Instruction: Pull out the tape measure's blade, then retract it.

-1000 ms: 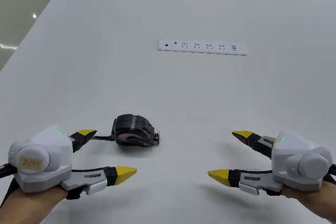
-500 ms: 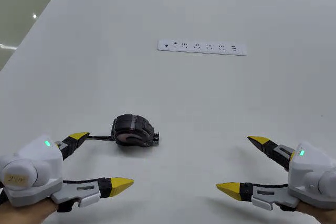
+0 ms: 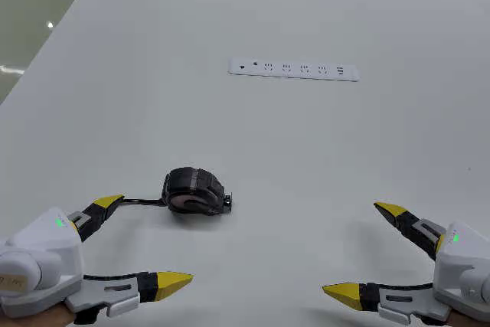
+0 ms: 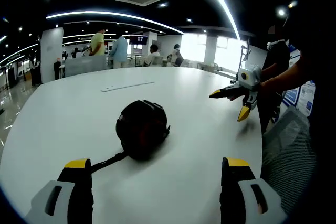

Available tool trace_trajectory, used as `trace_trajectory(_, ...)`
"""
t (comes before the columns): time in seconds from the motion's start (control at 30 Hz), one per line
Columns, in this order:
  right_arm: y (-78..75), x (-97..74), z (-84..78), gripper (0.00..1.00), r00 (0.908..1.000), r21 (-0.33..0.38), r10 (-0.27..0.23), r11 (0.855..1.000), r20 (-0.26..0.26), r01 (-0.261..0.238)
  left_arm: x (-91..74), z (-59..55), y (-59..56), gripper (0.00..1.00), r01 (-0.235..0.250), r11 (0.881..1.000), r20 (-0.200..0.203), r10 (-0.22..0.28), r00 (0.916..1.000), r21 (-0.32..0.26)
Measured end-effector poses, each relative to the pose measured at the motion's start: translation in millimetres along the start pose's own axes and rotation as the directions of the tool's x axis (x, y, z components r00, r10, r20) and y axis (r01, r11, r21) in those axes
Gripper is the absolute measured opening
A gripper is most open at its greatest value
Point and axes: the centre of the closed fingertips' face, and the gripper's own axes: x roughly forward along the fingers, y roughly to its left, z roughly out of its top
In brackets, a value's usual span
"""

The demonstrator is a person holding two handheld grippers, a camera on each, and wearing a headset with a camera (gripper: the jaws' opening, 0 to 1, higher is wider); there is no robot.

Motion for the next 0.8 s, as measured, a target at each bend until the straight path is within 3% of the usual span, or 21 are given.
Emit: trace_trajectory(0.8,4.0,-4.4,-5.5,0.98,0.9999,0.014,0.001,1.000,-0.012,-0.001,-6.7,-7.3,2.4,1.00,-0.006,1.000,0.017,0.006,0.9998,0.010)
